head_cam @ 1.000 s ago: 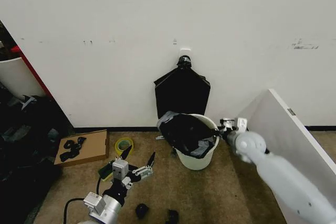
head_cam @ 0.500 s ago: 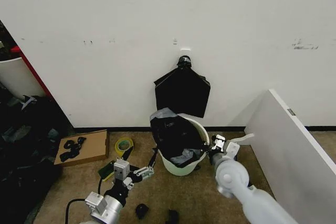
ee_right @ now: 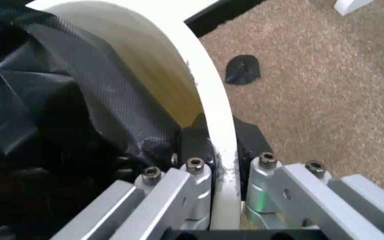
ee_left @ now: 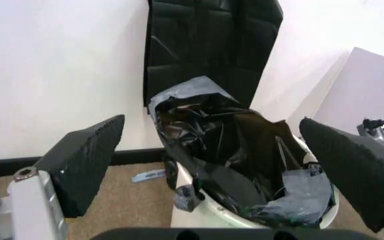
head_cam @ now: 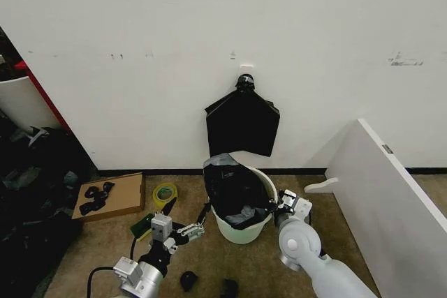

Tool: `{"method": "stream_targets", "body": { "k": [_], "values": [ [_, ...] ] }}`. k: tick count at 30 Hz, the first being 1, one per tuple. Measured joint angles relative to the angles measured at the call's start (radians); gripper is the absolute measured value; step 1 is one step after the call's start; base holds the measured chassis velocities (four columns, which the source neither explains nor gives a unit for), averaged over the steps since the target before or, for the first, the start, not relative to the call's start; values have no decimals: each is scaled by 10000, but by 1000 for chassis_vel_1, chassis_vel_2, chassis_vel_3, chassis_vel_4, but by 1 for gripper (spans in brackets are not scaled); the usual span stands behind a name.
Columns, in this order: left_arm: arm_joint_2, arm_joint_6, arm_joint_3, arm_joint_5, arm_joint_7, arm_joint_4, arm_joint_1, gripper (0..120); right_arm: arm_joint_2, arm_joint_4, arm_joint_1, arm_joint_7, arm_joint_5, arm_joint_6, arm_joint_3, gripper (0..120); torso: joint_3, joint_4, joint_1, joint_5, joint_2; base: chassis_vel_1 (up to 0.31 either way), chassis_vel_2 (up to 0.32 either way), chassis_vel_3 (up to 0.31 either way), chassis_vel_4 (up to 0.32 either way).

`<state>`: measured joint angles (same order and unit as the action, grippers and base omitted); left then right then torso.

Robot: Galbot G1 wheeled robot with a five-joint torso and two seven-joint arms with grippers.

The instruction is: Place the garbage bag over the trash bin.

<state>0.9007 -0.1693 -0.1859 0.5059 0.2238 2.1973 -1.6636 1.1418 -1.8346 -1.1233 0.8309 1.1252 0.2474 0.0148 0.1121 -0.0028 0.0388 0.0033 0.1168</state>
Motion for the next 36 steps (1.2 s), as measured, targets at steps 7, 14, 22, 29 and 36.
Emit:
{"method": "stream_targets", "body": {
  "k": [7,14,22,29,36],
  "values": [
    [26,65,24,-5,63,60,16,100,-60,-450,-196,23,47,64,83,29,2,2,0,2,-3,0,0,0,0],
    [17,323,84,46,233,277,-18,100,-318,-1162,-490,-70,-201,33,355,55,2,2,0,3,-3,0,0,0,0],
    [-117,979,411,575,477,300,236,100,-643,-1659,-947,-659,-1544,-181,560,79,1,0,0,3,-3,0,0,0,0],
    [-33,2113,761,1714,1019,281,825,100,-743,-1757,-917,-1274,-2646,-273,401,99,1,8,0,5,-3,0,0,0,0],
    [304,2614,1511,2374,1316,-686,2407,99,-737,-1823,-1001,-1583,-2858,-145,235,100,2,0,1,1,-2,0,0,0,0]
  ]
}}
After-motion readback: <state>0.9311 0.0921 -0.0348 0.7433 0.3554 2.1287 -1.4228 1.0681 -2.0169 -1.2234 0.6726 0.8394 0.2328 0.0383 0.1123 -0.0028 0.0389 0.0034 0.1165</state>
